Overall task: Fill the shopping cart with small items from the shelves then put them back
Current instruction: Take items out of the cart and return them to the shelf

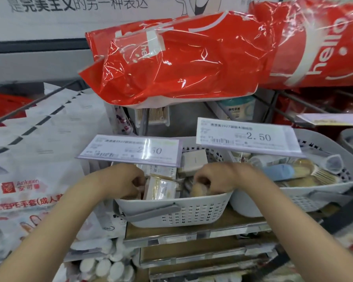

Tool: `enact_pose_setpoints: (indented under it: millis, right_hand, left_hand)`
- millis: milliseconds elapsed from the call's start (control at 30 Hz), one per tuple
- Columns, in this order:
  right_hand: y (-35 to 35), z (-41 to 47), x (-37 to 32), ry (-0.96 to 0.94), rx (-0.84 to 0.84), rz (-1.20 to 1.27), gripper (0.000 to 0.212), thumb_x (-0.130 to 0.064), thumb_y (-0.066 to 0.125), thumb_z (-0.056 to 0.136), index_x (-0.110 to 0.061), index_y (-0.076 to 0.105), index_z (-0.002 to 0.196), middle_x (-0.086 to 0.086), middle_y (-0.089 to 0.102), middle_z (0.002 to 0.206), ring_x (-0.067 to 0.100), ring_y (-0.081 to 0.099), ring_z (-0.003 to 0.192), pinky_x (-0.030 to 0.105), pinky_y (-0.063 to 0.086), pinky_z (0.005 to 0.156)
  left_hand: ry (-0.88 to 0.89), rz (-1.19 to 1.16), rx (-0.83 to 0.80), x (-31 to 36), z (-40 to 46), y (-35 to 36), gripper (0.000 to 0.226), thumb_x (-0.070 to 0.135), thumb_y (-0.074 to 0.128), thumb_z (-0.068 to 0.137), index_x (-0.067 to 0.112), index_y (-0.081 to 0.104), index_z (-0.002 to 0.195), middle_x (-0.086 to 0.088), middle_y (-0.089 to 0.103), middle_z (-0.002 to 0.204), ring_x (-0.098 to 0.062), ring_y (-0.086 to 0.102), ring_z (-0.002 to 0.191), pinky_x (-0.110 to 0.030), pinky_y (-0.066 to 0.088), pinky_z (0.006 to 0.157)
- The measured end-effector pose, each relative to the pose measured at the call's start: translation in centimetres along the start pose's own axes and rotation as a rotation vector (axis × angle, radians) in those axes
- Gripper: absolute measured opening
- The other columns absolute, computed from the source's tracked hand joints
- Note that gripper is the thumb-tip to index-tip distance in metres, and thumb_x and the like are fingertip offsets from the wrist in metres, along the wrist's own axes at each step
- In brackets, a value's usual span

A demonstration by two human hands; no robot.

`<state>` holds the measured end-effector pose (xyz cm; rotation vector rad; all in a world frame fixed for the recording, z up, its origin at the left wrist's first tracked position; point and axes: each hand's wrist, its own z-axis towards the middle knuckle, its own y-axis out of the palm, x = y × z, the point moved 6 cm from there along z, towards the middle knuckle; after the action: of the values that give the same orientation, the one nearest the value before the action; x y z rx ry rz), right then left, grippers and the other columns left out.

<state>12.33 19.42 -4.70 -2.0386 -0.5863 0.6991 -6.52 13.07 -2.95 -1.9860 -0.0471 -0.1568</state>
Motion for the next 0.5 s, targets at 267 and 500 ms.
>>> enact_pose_setpoints:
  millis: [267, 500]
  right_hand:
    - [-2.9, -7.0, 3.3, -0.143, 0.770, 0.882, 0.045, -0.009, 0.074, 0.080, -0.036, 0.055, 0.110, -0.023, 0.061, 0.108, -0.011, 0.059, 0.095, 0.009, 0.048, 0.076]
    - [-1.9, -7.8, 4.5, -0.130, 0.921, 0.930, 0.048, -0.005, 0.074, 0.079, -0.043, 0.058, 0.104, -0.027, 0.064, 0.104, -0.013, 0.059, 0.098, 0.007, 0.047, 0.081]
  left_hand:
    - [0.211, -0.258, 0.282, 4.5, 0.2, -2.2, 0.014, 0.021, 0.051, 0.096, 0.029, 0.061, 0.102, 0.022, 0.057, 0.092, 0.009, 0.054, 0.083, -0.003, 0.038, 0.071]
    - [0.421, -0.031, 0.026, 13.2, 5.1, 0.3, 0.024, 0.016, 0.051, 0.094, 0.015, 0.062, 0.116, -0.005, 0.066, 0.114, -0.021, 0.060, 0.103, -0.034, 0.046, 0.092]
